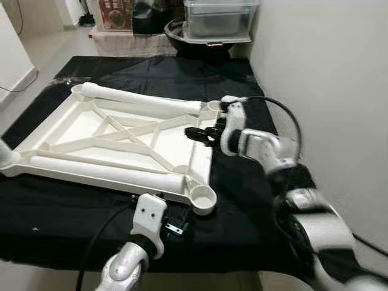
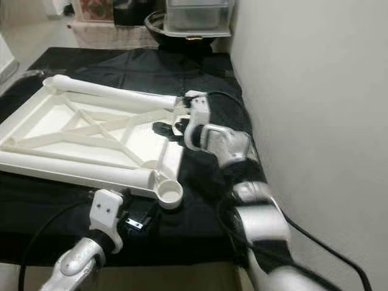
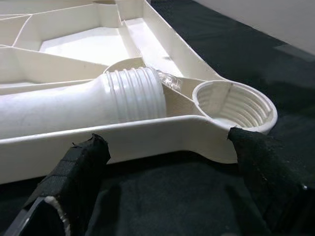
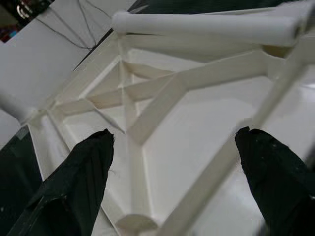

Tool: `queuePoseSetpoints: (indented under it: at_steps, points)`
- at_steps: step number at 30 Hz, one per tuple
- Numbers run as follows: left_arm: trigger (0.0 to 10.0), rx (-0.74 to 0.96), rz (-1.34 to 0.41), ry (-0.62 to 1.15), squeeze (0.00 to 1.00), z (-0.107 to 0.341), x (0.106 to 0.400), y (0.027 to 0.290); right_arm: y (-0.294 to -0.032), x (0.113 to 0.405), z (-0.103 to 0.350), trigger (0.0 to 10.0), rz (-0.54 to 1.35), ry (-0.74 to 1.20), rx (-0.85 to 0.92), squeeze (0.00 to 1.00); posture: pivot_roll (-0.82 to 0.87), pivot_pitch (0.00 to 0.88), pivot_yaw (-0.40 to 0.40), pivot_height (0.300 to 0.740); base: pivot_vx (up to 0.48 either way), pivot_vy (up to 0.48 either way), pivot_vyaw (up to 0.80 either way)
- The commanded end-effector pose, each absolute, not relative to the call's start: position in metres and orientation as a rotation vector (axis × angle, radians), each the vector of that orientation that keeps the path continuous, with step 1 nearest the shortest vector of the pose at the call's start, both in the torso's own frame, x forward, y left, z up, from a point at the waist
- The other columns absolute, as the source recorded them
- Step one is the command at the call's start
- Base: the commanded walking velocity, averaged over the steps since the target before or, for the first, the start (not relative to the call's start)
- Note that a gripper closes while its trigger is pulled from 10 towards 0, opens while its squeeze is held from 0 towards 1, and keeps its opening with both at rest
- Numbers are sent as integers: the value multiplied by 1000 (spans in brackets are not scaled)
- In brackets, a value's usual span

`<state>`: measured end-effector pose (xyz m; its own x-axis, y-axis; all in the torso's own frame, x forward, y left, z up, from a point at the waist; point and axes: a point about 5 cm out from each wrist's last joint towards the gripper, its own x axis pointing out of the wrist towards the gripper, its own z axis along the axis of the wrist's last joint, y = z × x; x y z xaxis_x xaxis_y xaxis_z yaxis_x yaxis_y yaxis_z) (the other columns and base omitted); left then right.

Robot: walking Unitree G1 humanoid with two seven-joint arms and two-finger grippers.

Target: Building children table

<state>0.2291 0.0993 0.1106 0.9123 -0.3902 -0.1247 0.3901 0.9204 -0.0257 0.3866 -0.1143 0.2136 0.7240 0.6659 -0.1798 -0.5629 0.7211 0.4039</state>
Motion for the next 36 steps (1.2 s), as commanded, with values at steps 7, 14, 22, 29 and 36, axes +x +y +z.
queuePoseSetpoints:
  at_steps: [7,14,22,29,36]
  points:
    - [10000,65,-375,113,0,113,211,106,-126,327,191,10000,993,387,497,0,92,90,-54,740,0,0,0]
    - [10000,78,-374,112,0,114,205,107,-116,309,168,10000,1023,519,549,0,90,80,-50,740,0,0,0]
    - [10000,72,-382,115,0,112,206,106,-104,310,159,10000,970,571,549,0,88,74,-48,740,0,0,0]
    - [10000,65,-385,114,0,112,204,105,-94,319,146,10000,796,644,540,0,98,69,-53,740,0,0,0]
    - [10000,66,-386,116,0,113,203,105,-93,316,146,10000,786,653,538,0,95,70,-53,740,0,0,0]
